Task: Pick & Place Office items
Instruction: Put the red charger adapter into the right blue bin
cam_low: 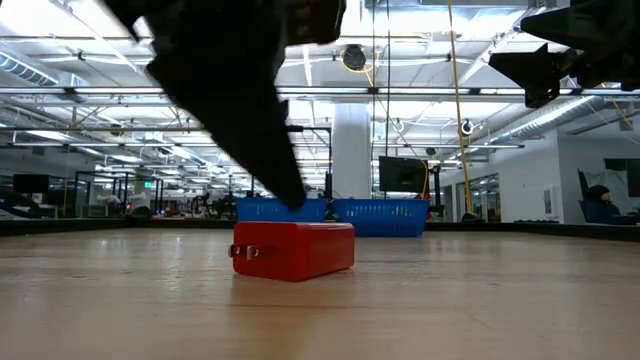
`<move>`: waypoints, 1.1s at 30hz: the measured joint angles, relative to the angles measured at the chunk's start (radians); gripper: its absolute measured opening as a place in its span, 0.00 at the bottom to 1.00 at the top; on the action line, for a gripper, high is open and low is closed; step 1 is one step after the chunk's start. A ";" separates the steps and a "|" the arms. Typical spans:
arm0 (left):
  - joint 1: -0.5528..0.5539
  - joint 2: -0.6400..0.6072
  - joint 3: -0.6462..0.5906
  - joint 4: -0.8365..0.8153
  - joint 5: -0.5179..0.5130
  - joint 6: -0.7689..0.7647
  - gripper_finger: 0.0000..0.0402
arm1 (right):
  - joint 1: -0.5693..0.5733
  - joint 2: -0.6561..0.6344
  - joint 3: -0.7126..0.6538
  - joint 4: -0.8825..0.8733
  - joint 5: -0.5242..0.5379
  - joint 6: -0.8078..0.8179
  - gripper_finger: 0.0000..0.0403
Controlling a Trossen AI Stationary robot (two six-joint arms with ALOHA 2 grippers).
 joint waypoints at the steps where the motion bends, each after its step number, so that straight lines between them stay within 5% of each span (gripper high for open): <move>1: -0.005 0.006 0.000 -0.008 -0.002 0.002 0.69 | 0.000 0.000 0.000 0.000 0.000 0.000 0.70; 16: 0.000 0.011 -0.001 -0.062 0.050 -0.553 0.69 | 0.000 0.000 0.000 -0.014 0.000 0.000 0.70; 24: 0.021 0.048 0.001 -0.041 0.035 -0.634 0.69 | 0.000 0.000 0.000 -0.015 0.000 0.000 0.70; 33: 0.047 0.090 0.006 -0.035 0.054 -0.541 0.69 | 0.000 0.002 0.000 -0.030 0.000 0.000 0.70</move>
